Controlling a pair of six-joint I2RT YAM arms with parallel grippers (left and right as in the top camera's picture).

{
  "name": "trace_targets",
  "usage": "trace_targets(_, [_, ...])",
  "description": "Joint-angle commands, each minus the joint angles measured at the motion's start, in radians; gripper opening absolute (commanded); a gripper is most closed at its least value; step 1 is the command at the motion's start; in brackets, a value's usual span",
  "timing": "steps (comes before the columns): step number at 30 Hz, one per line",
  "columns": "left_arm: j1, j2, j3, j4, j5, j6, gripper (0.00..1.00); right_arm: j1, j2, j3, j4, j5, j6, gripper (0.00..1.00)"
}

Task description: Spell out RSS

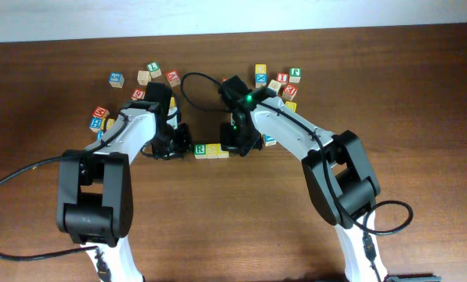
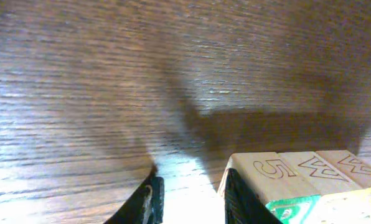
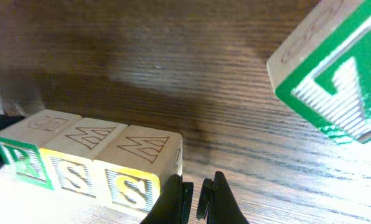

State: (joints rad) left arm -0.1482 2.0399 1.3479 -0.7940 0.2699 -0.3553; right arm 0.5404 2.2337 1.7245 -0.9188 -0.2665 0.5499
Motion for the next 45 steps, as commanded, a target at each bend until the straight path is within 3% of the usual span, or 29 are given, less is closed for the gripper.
trace_targets(1, [0.034,0.045,-0.018,-0.031,-0.114,0.012,0.28,0.008,-0.016,0.022,-0.003,0.013,0.005,0.04])
trace_targets(4, [0.057,0.045,0.002,-0.058,-0.115,0.012,0.28,0.008,-0.016,0.037,-0.021,0.014,-0.004,0.06])
trace_targets(9, [0.085,0.045,0.042,-0.122,-0.154,0.013,0.27,0.004,-0.017,0.115,-0.128,0.085,-0.021,0.22])
trace_targets(14, [0.088,0.001,0.067,-0.156,-0.155,0.021,0.26,-0.017,-0.017,0.286,-0.352,0.141,-0.045,0.25])
trace_targets(17, [0.088,-0.074,0.068,-0.171,-0.156,0.043,0.27,-0.026,-0.018,0.385,-0.483,0.183,-0.049,0.34])
trace_targets(18, [0.088,-0.113,0.068,-0.179,-0.155,0.043,0.27,-0.027,-0.024,0.421,-0.528,0.205,-0.048,0.40])
trace_targets(20, [0.088,-0.200,0.068,-0.198,-0.156,0.043,0.27,-0.030,-0.055,0.459,-0.586,0.223,-0.048,0.63])
trace_targets(22, [0.088,-0.297,0.068,-0.224,-0.156,0.043,0.31,-0.032,-0.113,0.464,-0.635,0.229,-0.048,0.98])
trace_targets(24, [0.088,-0.396,0.068,-0.261,-0.156,0.043,0.45,-0.029,-0.200,0.463,-0.708,0.281,-0.046,0.98])
trace_targets(27, [0.088,-0.510,0.068,-0.321,-0.155,0.043,0.97,-0.015,-0.327,0.454,-0.780,0.330,-0.052,0.98])
trace_targets(31, [0.085,-0.594,0.066,-0.402,-0.155,0.043,0.99,0.044,-0.531,0.368,-0.780,0.331,-0.051,0.98])
trace_targets(36, [0.011,-0.639,0.013,-0.486,-0.132,0.043,0.99,0.167,-0.809,0.163,-0.769,0.410,0.072,0.98])
trace_targets(45, [-0.151,-0.782,-0.137,-0.417,-0.137,-0.015,0.99,0.324,-1.072,-0.127,-0.665,0.459,0.121,0.98])
